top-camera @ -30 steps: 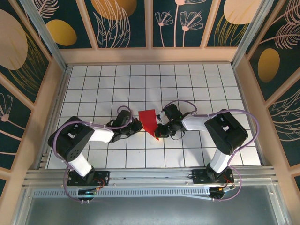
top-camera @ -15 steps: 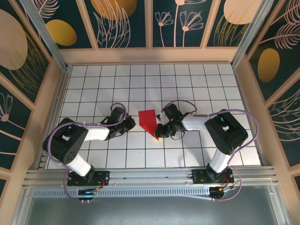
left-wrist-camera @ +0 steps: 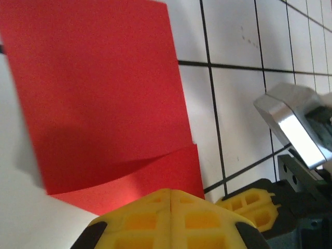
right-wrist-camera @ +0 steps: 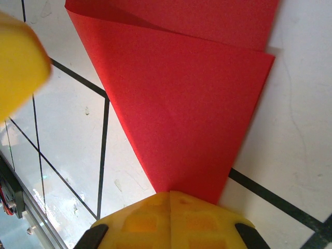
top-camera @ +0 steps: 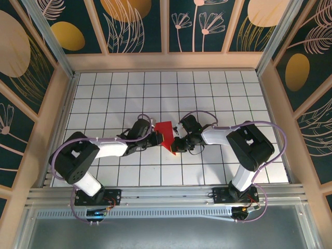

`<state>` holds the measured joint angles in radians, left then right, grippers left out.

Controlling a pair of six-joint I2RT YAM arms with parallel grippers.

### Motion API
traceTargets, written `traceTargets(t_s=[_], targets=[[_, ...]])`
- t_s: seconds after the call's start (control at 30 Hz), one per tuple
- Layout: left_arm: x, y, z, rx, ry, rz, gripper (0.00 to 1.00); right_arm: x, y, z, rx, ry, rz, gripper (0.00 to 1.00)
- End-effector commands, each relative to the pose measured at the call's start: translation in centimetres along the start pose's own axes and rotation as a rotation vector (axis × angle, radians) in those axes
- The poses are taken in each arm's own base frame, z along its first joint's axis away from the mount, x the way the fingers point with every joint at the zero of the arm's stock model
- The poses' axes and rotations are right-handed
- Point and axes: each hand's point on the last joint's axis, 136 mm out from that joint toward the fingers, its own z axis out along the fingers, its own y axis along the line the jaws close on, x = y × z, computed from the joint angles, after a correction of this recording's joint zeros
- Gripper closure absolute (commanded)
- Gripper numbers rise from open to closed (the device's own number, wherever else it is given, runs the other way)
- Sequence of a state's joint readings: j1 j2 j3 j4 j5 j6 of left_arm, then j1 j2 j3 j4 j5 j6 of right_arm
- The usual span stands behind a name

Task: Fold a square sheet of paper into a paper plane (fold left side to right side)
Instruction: Third fold the triangle at the center of the table.

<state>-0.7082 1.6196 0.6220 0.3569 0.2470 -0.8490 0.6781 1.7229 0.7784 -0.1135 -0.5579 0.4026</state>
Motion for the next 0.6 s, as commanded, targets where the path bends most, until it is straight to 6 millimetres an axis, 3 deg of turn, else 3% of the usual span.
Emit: traceTargets(t_s=[0.0,0.1,0.37,0.57], targets=[[-0.5,-1.1,1.5,0.028,0.002,0.005,1.0,5.7,-6.6,1.2,0.265,0.151,0.117,1.0],[-0.5,-0.9,1.9,0.021,0.009,-0.006,1.0,5.7,-6.6,1.2,0.266,0.153,0.115,1.0],[1.8,2.8,2.6,-0.075,0.05,-0.092,1.0,5.1,-5.9,1.2,0.24,0.138,0.11,1.0],[2.6,4.4,2.4,-0.12,0.044,-0.134,1.0,2.8,-2.8,0.4,0.145,0.079,0.084,1.0]])
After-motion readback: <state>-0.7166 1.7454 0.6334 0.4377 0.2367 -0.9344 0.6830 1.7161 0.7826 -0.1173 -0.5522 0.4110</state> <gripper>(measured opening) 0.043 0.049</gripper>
